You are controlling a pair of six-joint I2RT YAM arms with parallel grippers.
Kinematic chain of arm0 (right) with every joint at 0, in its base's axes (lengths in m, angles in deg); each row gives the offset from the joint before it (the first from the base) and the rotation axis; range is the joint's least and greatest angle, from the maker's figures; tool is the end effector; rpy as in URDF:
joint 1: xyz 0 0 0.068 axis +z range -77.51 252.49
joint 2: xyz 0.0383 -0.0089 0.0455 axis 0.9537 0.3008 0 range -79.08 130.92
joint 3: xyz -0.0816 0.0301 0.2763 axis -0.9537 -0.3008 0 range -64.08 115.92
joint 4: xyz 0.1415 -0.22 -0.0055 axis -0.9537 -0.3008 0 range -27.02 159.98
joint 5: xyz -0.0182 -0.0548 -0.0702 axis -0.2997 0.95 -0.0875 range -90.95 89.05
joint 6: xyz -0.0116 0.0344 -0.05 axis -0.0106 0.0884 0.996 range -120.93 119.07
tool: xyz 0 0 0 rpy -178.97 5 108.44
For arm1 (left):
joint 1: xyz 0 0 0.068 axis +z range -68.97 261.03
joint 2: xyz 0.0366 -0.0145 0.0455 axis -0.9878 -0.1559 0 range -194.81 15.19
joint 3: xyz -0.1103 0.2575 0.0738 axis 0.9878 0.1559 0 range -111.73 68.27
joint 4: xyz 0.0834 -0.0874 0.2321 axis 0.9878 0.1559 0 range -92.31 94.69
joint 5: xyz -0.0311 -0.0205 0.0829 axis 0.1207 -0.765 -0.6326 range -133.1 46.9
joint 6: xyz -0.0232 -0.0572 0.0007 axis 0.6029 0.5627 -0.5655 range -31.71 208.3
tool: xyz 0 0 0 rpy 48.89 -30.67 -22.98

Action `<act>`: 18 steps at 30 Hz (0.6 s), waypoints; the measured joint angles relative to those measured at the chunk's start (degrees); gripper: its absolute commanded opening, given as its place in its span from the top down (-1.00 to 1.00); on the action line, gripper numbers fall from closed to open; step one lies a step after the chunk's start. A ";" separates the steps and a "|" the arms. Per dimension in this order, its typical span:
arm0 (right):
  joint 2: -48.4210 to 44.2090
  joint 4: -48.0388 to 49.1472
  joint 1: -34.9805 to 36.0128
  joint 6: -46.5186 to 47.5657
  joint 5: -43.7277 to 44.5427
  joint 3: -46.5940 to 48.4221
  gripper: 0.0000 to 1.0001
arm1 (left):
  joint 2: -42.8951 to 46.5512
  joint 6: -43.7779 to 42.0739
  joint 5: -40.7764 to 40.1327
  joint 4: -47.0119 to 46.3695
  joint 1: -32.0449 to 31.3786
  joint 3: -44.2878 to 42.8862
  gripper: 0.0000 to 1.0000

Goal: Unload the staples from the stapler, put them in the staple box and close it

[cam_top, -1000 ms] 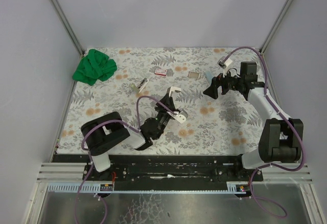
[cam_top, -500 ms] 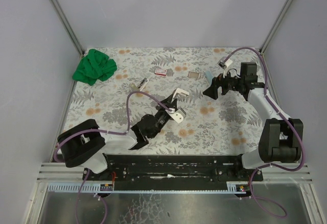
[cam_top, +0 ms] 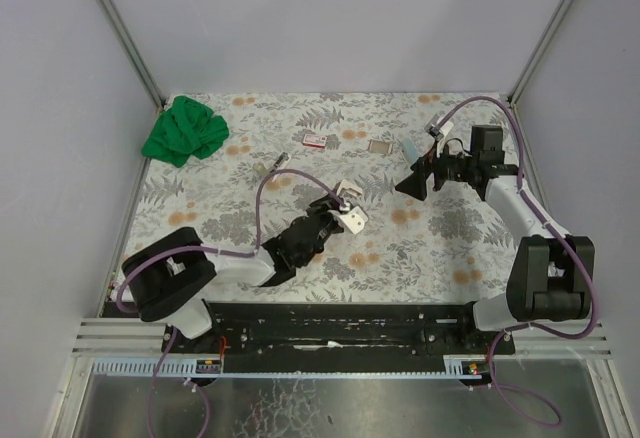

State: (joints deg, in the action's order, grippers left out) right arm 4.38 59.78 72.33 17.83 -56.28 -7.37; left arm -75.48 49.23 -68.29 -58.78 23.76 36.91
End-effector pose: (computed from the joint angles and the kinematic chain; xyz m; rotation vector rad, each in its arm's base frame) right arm 0.3144 0.0375 0.2758 -0.8195 1.8439 0.8492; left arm 0.1875 -0.2553 0.2088 0.9542 1.3054 0.1108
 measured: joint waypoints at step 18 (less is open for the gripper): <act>-8.15 -6.08 9.35 19.76 3.13 -1.95 -0.99 | 2.05 30.10 28.63 46.64 16.81 -23.32 1.00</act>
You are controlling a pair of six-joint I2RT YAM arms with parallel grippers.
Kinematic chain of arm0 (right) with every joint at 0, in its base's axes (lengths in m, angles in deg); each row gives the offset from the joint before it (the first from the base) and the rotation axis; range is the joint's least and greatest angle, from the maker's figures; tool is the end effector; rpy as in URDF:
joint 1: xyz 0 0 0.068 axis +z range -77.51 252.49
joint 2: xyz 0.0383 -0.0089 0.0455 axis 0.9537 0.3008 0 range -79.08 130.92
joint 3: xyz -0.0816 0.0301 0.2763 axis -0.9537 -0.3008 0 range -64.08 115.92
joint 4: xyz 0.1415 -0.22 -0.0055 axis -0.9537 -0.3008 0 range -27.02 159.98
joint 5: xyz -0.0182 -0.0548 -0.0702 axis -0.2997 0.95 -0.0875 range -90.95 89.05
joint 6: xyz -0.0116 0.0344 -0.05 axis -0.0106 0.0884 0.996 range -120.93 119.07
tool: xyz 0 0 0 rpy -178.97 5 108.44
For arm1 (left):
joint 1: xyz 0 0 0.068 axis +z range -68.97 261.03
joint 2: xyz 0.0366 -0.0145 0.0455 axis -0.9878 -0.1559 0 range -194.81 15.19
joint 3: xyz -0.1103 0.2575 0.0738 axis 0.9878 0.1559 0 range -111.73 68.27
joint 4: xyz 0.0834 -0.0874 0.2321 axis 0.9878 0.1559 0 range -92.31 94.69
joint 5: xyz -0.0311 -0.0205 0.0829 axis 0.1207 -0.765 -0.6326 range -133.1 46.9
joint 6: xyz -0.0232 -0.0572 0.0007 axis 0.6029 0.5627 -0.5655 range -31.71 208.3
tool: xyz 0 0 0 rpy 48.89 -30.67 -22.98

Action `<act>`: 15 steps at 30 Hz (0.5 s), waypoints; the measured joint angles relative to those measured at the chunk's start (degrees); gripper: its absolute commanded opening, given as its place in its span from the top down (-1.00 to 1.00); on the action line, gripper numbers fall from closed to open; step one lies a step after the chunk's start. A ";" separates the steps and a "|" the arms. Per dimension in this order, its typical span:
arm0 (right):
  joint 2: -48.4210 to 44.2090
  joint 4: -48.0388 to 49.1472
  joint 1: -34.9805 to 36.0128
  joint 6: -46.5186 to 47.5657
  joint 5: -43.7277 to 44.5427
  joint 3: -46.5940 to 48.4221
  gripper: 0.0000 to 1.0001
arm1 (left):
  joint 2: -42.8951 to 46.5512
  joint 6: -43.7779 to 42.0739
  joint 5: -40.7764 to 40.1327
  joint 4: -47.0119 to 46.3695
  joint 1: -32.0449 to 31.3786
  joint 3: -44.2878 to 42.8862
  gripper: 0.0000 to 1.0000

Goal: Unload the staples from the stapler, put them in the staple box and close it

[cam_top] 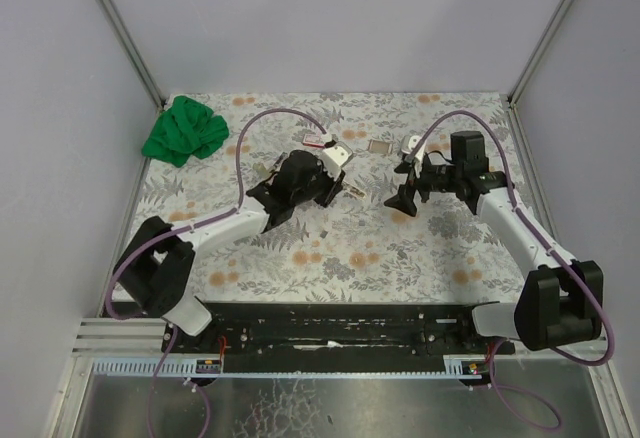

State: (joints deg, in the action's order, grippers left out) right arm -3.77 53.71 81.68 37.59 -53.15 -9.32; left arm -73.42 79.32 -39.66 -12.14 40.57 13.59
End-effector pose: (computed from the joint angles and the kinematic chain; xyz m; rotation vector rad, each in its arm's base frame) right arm 0.2719 0.0813 0.2943 -1.2271 1.5917 0.6777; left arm 0.2722 -0.2359 0.2585 0.8778 1.8133 -0.4124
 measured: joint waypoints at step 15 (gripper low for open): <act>-0.04 9.31 7.61 3.78 10.40 -2.54 -0.97 | -8.96 17.07 25.24 11.41 14.21 -9.73 1.00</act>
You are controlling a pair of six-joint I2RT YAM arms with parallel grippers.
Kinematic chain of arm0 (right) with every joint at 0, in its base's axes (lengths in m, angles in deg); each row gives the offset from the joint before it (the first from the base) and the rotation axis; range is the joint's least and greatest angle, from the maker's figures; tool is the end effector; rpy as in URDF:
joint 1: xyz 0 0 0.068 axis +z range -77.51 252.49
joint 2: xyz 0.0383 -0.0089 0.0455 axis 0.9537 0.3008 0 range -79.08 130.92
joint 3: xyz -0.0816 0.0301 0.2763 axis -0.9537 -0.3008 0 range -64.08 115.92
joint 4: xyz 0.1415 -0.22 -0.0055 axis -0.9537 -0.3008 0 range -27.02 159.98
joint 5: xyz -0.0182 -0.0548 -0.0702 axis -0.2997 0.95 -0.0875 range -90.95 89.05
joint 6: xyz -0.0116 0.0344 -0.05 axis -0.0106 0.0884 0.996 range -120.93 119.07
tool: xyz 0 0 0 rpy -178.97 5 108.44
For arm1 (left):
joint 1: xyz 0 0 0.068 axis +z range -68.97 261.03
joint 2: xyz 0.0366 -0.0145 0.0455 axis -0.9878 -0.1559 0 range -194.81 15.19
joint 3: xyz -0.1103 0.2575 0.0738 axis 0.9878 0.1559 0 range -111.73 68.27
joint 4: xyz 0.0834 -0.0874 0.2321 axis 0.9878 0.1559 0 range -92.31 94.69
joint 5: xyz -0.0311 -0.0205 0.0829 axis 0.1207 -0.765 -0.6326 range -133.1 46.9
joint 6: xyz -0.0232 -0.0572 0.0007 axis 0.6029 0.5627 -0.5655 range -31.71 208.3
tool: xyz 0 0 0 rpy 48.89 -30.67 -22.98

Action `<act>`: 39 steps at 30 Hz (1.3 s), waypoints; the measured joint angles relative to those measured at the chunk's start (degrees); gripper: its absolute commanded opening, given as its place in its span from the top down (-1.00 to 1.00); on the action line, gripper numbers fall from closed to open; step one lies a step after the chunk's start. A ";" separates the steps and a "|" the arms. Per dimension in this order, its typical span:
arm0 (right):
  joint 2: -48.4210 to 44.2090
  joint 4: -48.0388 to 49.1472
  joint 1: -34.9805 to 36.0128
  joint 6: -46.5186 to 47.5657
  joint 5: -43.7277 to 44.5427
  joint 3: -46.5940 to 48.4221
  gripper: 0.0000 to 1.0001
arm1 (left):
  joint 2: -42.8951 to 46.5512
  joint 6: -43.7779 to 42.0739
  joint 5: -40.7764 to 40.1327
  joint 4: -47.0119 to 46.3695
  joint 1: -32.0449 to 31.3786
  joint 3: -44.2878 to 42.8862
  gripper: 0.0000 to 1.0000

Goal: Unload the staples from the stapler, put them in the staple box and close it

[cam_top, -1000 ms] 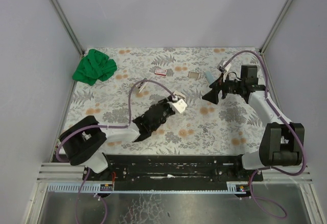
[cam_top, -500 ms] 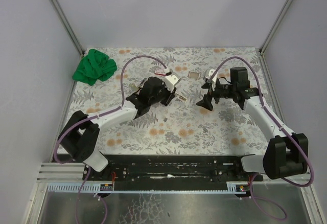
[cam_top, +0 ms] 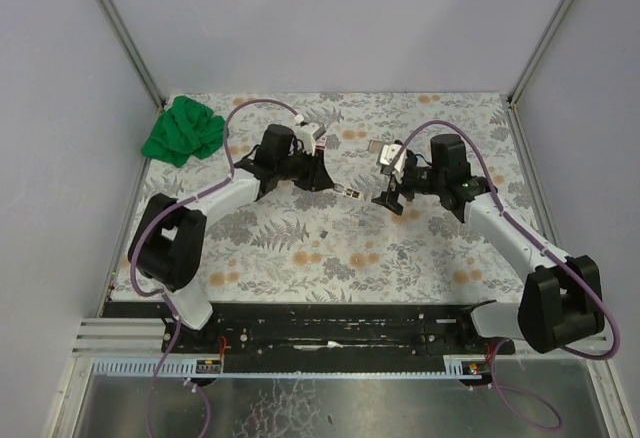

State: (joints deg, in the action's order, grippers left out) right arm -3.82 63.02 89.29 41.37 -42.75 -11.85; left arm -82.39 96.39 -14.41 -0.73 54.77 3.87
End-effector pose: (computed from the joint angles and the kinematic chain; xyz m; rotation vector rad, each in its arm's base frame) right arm 0.2703 0.1141 0.2905 -1.3264 1.4740 0.4744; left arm 0.3395 -0.1925 0.2430 0.6403 2.1343 -0.8809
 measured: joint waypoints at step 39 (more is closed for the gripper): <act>14.27 2.93 9.57 -0.42 8.44 4.17 -0.31 | -8.26 20.96 22.69 -7.61 7.74 -0.33 1.00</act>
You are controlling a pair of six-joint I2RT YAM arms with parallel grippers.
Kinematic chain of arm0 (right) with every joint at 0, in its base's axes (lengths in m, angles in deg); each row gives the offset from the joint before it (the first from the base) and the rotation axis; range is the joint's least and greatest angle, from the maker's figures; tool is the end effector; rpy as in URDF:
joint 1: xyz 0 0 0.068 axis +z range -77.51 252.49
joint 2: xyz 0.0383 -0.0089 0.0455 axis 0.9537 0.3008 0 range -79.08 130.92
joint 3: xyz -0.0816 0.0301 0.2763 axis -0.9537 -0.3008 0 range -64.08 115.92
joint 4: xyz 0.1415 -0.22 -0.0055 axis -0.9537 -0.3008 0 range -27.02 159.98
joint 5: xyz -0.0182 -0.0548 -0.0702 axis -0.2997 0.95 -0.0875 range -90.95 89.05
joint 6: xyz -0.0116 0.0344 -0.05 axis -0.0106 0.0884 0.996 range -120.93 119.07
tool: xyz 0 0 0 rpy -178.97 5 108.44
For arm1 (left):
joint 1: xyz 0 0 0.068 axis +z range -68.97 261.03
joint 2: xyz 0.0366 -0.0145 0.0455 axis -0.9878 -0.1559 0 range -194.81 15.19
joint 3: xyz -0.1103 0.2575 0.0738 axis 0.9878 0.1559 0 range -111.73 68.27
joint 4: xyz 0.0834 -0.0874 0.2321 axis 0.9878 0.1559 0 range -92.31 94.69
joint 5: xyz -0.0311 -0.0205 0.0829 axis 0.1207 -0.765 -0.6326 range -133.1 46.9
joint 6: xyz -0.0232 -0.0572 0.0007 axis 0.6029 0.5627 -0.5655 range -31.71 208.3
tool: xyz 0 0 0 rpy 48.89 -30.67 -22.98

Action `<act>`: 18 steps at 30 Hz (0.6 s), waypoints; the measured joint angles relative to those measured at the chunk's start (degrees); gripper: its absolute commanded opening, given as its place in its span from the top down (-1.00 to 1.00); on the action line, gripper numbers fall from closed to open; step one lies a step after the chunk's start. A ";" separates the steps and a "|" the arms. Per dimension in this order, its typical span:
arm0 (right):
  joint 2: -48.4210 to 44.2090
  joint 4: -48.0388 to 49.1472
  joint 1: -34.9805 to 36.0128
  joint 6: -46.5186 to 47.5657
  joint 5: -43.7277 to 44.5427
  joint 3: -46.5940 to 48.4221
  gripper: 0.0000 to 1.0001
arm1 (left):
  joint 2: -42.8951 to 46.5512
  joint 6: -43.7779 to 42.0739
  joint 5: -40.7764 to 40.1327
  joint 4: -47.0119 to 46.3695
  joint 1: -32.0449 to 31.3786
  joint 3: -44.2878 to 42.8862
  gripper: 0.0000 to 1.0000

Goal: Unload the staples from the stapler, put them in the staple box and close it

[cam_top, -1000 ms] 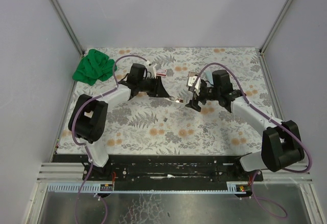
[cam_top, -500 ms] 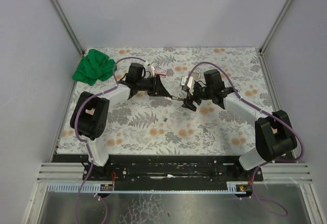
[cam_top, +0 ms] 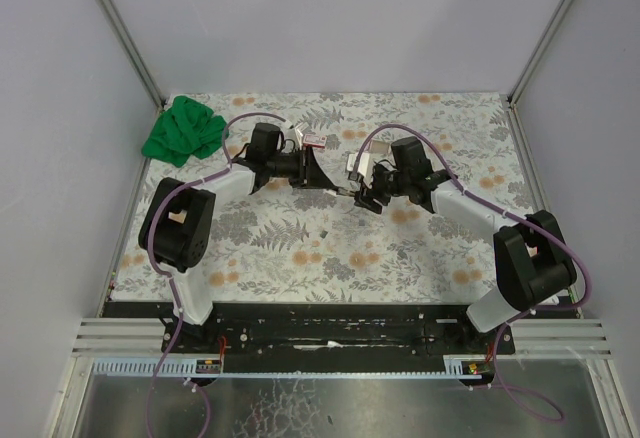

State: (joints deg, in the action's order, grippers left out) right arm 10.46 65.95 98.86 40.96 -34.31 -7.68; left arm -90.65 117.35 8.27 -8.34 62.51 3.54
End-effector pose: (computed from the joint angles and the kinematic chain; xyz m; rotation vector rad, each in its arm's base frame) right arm 0.2985 0.1766 0.2428 -1.4470 1.5739 0.4859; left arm 0.3728 -0.1634 0.2089 0.3463 2.2471 -1.4331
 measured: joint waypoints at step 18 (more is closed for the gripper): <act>0.44 -1.92 0.92 3.23 -0.11 1.40 0.31 | -1.29 0.79 1.42 -0.50 0.33 0.00 0.96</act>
State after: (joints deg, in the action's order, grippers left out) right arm 10.89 64.02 99.78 44.19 -34.42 -6.28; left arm -91.94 118.14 9.70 -8.84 62.84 3.54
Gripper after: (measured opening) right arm 0.359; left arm 0.259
